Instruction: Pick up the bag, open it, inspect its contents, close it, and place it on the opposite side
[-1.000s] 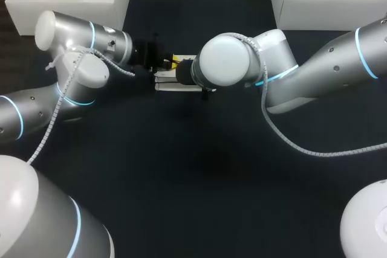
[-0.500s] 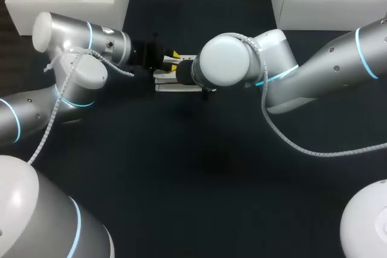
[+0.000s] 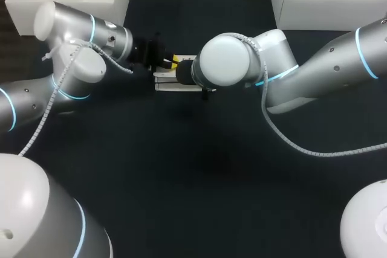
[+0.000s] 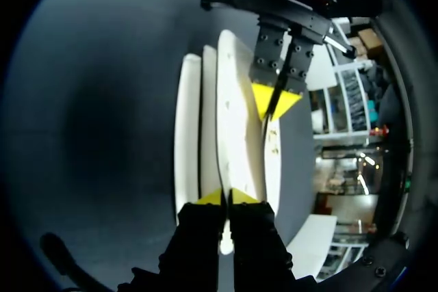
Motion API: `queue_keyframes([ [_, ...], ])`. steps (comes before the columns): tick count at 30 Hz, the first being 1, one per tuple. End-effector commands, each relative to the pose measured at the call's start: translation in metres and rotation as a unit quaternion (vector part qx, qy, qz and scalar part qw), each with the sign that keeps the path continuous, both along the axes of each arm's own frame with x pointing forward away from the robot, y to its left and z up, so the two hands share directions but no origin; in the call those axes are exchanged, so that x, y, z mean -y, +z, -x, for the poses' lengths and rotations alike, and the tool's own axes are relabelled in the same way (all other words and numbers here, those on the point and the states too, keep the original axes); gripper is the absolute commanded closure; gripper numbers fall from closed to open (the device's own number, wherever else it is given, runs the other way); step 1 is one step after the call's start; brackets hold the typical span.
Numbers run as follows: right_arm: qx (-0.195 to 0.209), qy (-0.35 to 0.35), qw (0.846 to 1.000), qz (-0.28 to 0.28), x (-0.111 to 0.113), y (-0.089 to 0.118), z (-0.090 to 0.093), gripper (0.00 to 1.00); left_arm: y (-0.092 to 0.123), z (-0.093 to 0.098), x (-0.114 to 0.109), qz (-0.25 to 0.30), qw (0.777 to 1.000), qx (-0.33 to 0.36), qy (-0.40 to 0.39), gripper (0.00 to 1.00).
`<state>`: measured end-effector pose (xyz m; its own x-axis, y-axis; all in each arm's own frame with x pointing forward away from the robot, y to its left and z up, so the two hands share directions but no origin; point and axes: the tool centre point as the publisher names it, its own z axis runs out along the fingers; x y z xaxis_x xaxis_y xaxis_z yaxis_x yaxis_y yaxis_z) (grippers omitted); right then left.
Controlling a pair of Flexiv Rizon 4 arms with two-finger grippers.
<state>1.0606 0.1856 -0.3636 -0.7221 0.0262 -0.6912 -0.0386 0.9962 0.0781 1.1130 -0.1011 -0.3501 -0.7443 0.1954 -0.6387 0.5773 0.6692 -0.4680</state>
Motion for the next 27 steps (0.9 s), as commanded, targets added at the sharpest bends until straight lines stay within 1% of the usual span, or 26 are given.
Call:
queue_keyframes([
  [1,0.001,0.0,1.0,0.0,-0.001,-0.001,0.0,1.0,-0.006,-0.009,-0.003,-0.004,1.0,-0.011,0.004,1.0],
  [6,0.001,0.0,1.0,0.0,-0.001,-0.001,0.0,1.0,-0.008,-0.011,-0.006,-0.001,1.0,-0.015,0.01,1.0],
  [12,0.001,0.0,1.0,0.0,-0.001,-0.001,0.0,1.0,-0.004,0.0,0.001,0.005,1.0,-0.001,-0.019,1.0],
  [18,0.001,0.0,1.0,0.0,-0.001,-0.001,0.0,1.0,-0.005,0.008,-0.002,-0.002,0.998,0.016,-0.054,1.0],
  [24,0.001,0.0,1.0,0.0,-0.001,-0.001,0.0,1.0,-0.004,0.005,-0.002,0.0,0.999,0.013,-0.045,1.0],
  [25,0.001,0.0,1.0,0.0,-0.001,-0.001,0.0,1.0,-0.002,0.003,-0.001,0.001,0.999,0.015,-0.043,0.88],
  [26,0.001,0.0,1.0,0.0,-0.001,-0.001,0.0,1.0,-0.001,0.003,0.0,0.003,0.999,0.016,-0.041,0.8],
  [27,0.001,0.0,1.0,0.0,-0.001,-0.001,0.0,1.0,0.001,0.002,0.003,0.005,0.999,0.016,-0.04,0.78],
])
